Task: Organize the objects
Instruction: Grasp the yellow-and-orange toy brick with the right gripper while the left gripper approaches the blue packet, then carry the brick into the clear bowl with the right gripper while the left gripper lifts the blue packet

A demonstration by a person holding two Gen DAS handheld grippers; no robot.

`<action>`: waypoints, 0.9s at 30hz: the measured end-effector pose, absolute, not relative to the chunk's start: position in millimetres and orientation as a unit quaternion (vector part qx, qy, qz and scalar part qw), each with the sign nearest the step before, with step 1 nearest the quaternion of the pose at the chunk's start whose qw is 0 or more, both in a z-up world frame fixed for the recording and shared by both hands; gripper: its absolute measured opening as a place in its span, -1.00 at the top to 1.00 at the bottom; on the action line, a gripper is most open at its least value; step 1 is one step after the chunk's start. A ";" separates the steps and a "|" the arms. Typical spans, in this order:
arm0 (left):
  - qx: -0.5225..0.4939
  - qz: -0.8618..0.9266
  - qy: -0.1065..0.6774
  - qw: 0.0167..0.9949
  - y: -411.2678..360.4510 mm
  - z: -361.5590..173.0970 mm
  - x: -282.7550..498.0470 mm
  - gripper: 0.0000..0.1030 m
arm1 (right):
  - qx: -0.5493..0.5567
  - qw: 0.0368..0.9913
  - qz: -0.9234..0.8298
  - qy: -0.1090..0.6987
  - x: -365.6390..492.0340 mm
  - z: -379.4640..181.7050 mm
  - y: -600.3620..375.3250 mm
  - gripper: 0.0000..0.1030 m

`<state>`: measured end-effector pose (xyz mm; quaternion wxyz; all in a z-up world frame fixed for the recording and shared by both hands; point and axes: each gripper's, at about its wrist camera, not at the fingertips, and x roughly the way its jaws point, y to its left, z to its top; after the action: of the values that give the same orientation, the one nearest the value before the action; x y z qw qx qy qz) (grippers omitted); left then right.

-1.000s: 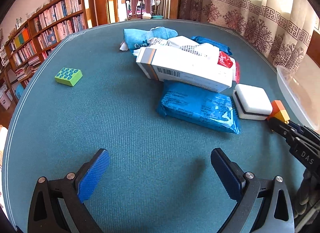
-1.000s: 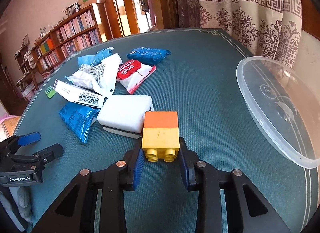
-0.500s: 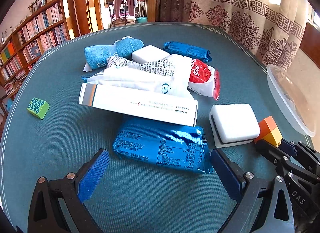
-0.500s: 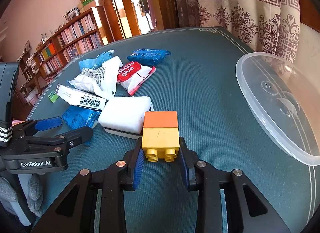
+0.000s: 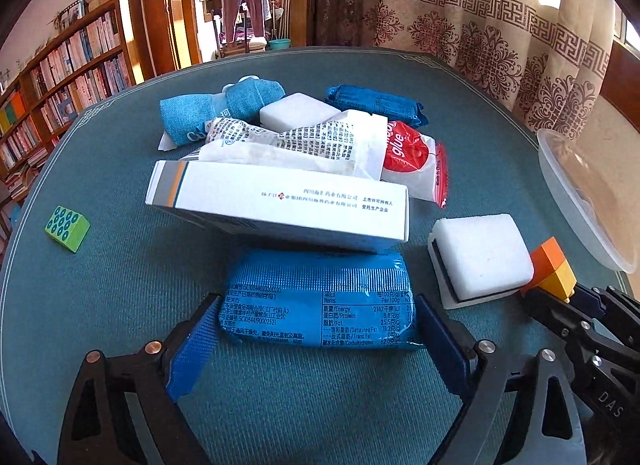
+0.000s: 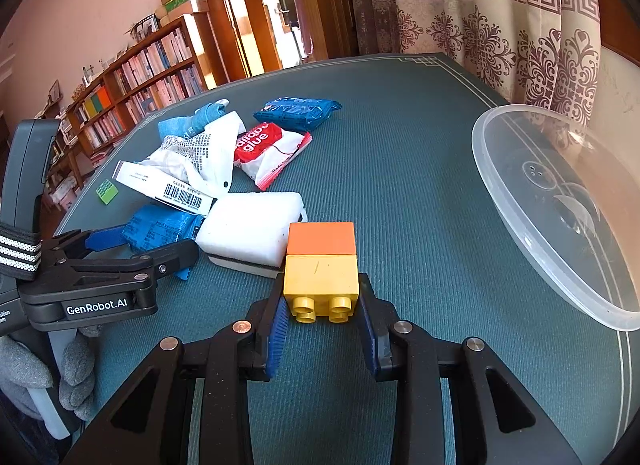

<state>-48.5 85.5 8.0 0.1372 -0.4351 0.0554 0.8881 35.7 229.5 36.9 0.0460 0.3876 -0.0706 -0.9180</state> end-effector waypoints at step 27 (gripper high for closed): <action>-0.400 0.907 0.061 0.119 90.9 16.4 -7.5 -0.80 | 0.383 0.054 -0.918 -0.083 37.3 37.0 232.7 0.36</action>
<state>-7.5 90.9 16.4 0.1186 -0.4004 0.0609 0.9066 37.3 232.7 37.0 0.0537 0.3830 -0.0835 -0.9184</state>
